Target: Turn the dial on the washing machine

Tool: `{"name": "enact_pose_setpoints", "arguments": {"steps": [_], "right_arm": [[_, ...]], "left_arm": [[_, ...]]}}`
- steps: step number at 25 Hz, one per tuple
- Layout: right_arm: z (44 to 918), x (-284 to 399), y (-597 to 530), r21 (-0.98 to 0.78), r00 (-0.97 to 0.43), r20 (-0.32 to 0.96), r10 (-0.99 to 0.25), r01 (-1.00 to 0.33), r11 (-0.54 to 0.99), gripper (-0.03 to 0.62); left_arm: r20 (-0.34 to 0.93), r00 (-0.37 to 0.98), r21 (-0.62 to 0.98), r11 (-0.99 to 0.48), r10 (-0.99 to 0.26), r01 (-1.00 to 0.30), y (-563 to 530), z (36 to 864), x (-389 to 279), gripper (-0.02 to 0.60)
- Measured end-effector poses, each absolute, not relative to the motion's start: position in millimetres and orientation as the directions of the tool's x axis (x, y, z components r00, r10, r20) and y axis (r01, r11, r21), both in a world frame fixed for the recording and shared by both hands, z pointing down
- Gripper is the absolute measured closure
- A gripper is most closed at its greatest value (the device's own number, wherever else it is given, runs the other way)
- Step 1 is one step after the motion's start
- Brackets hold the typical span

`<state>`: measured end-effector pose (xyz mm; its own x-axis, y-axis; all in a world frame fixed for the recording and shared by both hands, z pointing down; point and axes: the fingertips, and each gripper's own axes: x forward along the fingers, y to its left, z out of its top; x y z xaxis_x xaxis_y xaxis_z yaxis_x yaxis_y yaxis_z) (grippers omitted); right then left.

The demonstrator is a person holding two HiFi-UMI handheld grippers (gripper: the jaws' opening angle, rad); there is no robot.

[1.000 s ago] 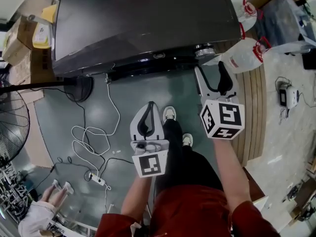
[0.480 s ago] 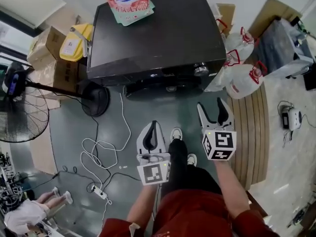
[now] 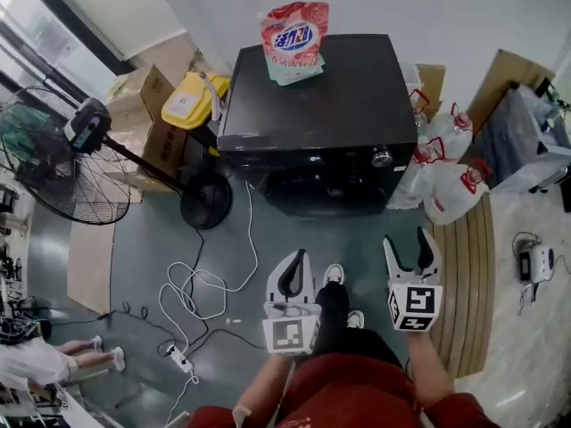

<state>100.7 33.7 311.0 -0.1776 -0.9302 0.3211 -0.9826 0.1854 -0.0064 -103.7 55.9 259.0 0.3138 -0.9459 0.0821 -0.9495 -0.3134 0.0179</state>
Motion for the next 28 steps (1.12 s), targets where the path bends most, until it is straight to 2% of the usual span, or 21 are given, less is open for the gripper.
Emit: {"name": "enact_pose_setpoints", "arguments": {"steps": [6, 16, 22, 28], "right_arm": [[264.7, 100.1, 84.7, 0.067, -0.181, 0.279, -0.943, -0.976, 0.207, 0.283], [167.4, 95.9, 134.2, 0.150, -0.236, 0.123, -0.964, -0.956, 0.253, 0.283], [146.8, 89.0, 139.7, 0.157, -0.246, 0.078, -0.966, -0.954, 0.256, 0.283], [151.6, 82.3, 137.6, 0.154, -0.250, 0.086, -0.964, -0.953, 0.261, 0.284]], "left_arm": [[0.048, 0.295, 0.013, -0.295, -0.954, -0.955, 100.0, 218.5, -116.6, 0.572], [-0.042, 0.232, -0.008, -0.232, -0.972, -0.973, 146.1, 142.7, -133.8, 0.572], [-0.098, 0.229, -0.059, -0.224, -0.968, -0.973, 158.2, 120.3, -139.1, 0.572], [-0.117, 0.220, -0.064, -0.214, -0.968, -0.975, 153.7, 113.9, -143.1, 0.572]]}}
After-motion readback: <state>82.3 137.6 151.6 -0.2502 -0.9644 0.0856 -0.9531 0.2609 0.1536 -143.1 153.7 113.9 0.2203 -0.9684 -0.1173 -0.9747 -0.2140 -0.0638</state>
